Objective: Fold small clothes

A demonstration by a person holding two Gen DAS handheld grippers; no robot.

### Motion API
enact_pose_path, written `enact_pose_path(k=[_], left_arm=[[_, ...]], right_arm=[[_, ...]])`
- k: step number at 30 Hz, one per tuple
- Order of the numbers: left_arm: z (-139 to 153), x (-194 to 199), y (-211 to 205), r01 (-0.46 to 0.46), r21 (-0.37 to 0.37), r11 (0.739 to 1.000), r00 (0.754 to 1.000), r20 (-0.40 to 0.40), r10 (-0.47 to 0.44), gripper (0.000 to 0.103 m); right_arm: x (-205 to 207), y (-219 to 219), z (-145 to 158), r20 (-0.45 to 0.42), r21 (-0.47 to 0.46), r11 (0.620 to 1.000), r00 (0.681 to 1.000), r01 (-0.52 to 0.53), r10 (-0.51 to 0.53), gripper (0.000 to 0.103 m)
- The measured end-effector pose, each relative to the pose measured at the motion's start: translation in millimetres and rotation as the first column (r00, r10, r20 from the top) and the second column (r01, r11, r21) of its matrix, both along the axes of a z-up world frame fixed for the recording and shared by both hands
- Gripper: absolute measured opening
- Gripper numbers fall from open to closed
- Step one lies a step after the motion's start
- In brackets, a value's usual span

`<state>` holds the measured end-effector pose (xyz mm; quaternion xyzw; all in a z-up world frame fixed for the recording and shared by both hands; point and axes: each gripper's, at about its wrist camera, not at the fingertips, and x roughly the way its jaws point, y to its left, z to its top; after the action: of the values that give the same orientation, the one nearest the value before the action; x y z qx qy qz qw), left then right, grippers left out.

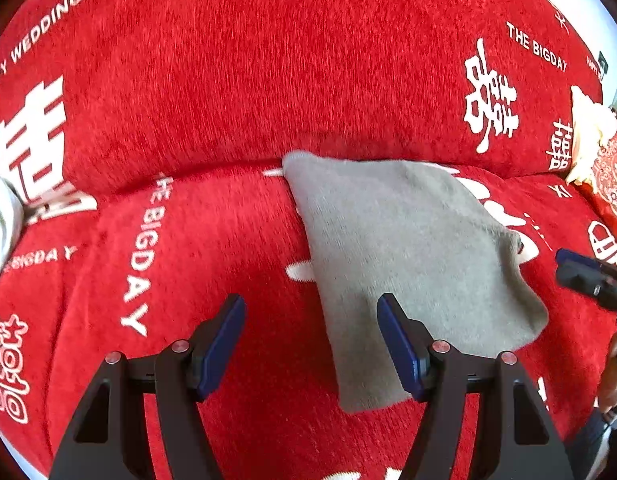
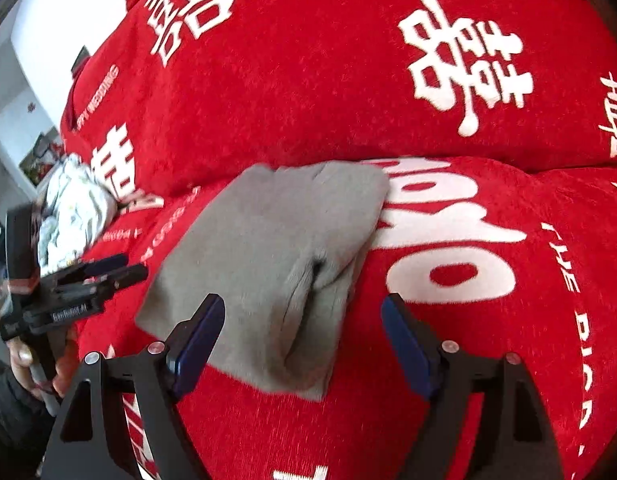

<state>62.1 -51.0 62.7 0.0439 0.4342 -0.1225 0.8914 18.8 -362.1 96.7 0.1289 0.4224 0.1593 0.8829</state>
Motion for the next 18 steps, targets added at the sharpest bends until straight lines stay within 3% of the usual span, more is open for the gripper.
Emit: enact_pose_path(k=[4, 8, 11, 14, 18], left_arm=[[1.0, 16.8, -9.8, 0.0, 0.007, 1.0, 1.0, -0.003, 0.0, 0.069], [-14.1, 52.5, -10.7, -0.011, -0.125, 0.992, 0.987, -0.157, -0.009, 0.069], [-32.0, 74.9, -12.9, -0.006, -0.204, 0.979, 0.963, -0.264, -0.049, 0.069], [-53.6, 94.9, -10.5, -0.047, -0.276, 0.96, 0.933, -0.355, -0.057, 0.069], [-81.6, 119.6, -1.8, -0.141, -0.428, 0.893, 0.873, -0.478, -0.091, 0.07]], right_arm=[[20.2, 8.1, 6.0, 0.015, -0.006, 1.0, 1.0, 0.004, -0.004, 0.084], [55.8, 11.0, -16.8, -0.083, -0.066, 0.996, 0.994, 0.062, -0.067, 0.084], [75.3, 0.9, -35.6, -0.146, -0.033, 0.995, 0.984, 0.098, -0.101, 0.084], [91.9, -9.1, -56.6, -0.22, 0.077, 0.99, 0.97, 0.121, -0.101, 0.084], [110.5, -6.0, -79.7, -0.284, 0.192, 0.972, 0.956, 0.135, -0.077, 0.085]])
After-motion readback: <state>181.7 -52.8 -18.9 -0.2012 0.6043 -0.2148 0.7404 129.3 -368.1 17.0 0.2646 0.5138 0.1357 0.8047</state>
